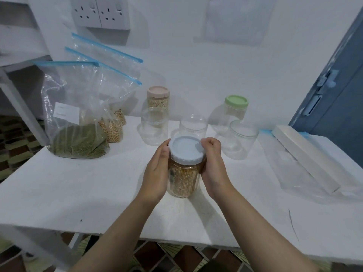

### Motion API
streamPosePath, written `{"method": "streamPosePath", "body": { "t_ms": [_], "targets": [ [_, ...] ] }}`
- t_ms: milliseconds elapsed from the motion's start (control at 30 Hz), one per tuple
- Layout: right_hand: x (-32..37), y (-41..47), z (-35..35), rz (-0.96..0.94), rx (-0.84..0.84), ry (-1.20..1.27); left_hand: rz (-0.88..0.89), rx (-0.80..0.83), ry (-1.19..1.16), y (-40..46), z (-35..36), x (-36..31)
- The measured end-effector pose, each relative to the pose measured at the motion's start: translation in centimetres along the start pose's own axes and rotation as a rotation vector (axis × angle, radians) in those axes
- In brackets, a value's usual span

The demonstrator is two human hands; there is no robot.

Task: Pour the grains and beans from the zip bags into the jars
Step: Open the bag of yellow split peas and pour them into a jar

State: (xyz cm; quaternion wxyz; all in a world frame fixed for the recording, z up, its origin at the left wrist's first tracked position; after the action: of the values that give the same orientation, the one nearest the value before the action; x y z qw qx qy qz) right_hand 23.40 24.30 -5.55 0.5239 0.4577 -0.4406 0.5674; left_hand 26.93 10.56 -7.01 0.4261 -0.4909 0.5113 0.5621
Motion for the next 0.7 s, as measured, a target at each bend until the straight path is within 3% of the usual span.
{"method": "streamPosePath", "body": {
  "t_ms": [567,700],
  "targets": [
    [-0.6,-0.2,0.1,-0.071,-0.017,0.018,0.032,-0.061,-0.052,-1.2,1.5,-0.8],
    [-0.4,-0.5,0.3,-0.156,-0.09,-0.116,0.051,-0.056,-0.054,-1.2,1.5,-1.3]
  ]
}}
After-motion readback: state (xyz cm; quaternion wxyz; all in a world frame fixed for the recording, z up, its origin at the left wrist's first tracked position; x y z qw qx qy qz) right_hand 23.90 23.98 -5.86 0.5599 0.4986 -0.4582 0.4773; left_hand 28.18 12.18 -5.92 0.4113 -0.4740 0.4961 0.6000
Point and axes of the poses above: each hand's wrist, its own y-axis towards the middle knuckle, its own z-axis out of the palm, x = y × z, the point moved 3 cm from there along y, towards the middle knuckle, and after that the axes turned 3 degrees about x, right-handed, at the moved point
